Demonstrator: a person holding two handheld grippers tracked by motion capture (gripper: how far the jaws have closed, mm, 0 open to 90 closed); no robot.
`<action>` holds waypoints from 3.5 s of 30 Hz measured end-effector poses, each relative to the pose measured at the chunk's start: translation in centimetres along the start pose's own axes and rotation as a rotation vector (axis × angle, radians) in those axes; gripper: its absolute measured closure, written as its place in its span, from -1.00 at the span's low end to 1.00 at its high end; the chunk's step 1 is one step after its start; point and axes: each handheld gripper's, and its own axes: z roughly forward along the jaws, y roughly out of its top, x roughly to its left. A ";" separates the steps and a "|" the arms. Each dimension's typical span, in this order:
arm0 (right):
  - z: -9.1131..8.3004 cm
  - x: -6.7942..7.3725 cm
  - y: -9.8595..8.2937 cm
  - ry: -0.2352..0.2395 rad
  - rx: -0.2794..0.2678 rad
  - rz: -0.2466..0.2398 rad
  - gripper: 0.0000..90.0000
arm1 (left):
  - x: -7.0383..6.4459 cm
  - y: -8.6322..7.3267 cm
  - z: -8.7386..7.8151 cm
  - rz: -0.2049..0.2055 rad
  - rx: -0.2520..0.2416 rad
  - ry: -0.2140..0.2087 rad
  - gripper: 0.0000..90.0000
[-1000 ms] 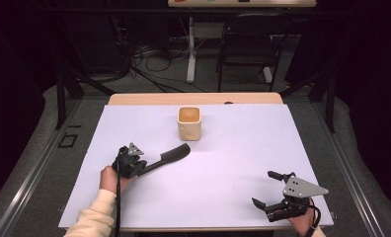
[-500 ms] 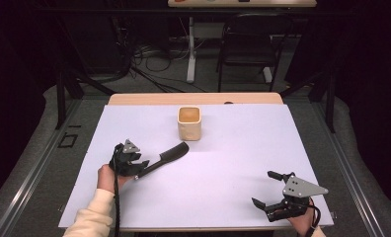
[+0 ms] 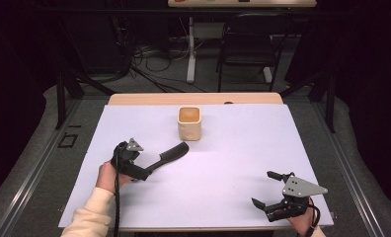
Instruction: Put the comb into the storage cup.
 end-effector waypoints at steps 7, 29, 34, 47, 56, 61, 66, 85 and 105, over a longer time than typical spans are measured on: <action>0.0 0.0 0.0 0.003 0.001 0.004 -0.99 | -0.4 0.5 0.3 0.040 0.030 -0.018 -1.00; 0.2 0.0 -0.1 0.006 0.011 0.007 -0.99 | -1.9 4.1 2.4 0.174 0.229 -0.078 0.00; 0.2 -0.1 -0.1 0.007 0.009 0.005 -0.99 | -1.9 4.9 2.8 0.180 0.254 -0.101 0.18; 0.3 -0.1 -0.1 0.009 0.013 0.009 -0.99 | -2.2 5.9 4.4 0.176 0.347 -0.104 0.39; 0.3 -0.1 -0.1 0.008 0.015 0.010 -0.98 | -1.8 5.9 4.6 0.154 0.344 -0.130 0.52; 0.2 -0.1 -0.1 0.009 0.016 0.009 -0.98 | -1.8 5.8 4.5 0.142 0.342 -0.134 0.58; 0.2 -0.1 -0.1 0.008 0.015 0.004 -0.98 | -1.8 5.7 4.4 0.145 0.335 -0.127 0.59; 0.1 -0.1 -0.1 0.005 0.013 0.001 -0.98 | -2.2 4.9 2.8 0.138 0.252 -0.128 0.60; 0.1 0.0 -0.1 0.002 0.011 0.001 -0.98 | -2.3 4.5 1.0 0.120 0.135 -0.131 0.60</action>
